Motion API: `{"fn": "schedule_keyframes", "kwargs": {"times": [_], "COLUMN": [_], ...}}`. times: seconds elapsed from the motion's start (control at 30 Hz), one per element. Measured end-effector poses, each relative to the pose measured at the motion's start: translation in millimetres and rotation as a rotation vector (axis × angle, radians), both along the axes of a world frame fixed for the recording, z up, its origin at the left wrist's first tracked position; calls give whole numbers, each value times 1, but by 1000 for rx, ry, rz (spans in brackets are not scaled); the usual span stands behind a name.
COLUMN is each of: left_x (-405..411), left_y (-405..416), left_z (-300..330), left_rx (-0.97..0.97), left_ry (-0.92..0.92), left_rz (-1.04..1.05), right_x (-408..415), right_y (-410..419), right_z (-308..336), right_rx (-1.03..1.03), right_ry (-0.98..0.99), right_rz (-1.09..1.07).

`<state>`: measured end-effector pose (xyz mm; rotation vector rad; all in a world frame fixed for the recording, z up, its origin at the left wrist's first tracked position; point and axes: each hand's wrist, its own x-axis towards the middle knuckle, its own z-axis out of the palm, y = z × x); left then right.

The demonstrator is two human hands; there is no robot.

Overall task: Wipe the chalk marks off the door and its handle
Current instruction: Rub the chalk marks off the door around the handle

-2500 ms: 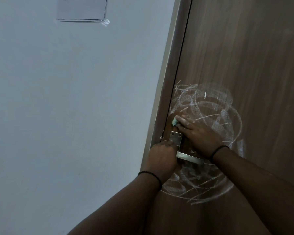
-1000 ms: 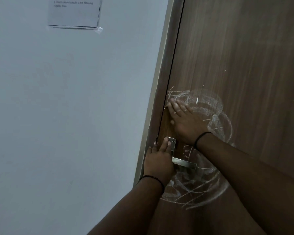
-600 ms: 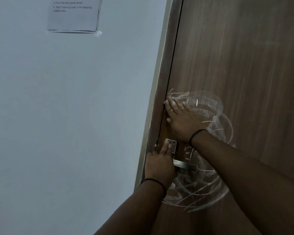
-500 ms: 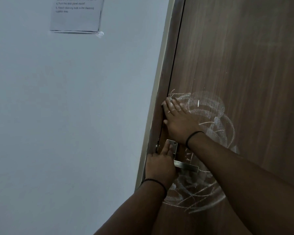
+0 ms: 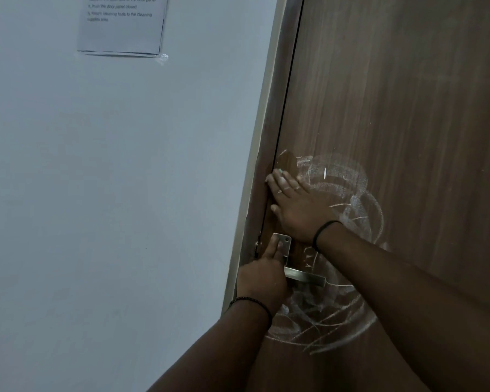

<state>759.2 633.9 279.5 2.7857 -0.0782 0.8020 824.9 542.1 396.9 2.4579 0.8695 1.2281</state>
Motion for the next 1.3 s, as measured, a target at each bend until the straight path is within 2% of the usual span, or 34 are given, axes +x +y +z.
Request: {"fn": "schedule_keyframes", "kwargs": {"times": [0.17,0.3,0.47,0.6,0.7,0.9,1.03,1.17,1.3], "left_x": [2,1,2,1,1,-1,-3,-1,3], "left_y": [1,0,0,0,-2,-2,-1,-1,-3], "left_z": [-1,0,1,0,0,1,2,1,1], "left_rx": [11,-7,14,12,3,27,20,9,20], "left_ry": [10,15,16,13,14,1,14,22,13], "left_rz": [14,16,12,16,19,36,21,22,29], "right_x": [5,4,0,2,-1,-5,2,1,-4], "right_y": [-9,20,-3,-12,5,-17,-31,-7,-22], "right_z": [27,40,4,22,31,-14,13,26,-5], "right_rx": [92,152,59,103,146,44,112,179,55], "right_ry": [-44,23,-8,-56,2,6,-59,21,22], "right_rz": [-46,0,-11,-81,-56,-56,-134,-86,-75]}}
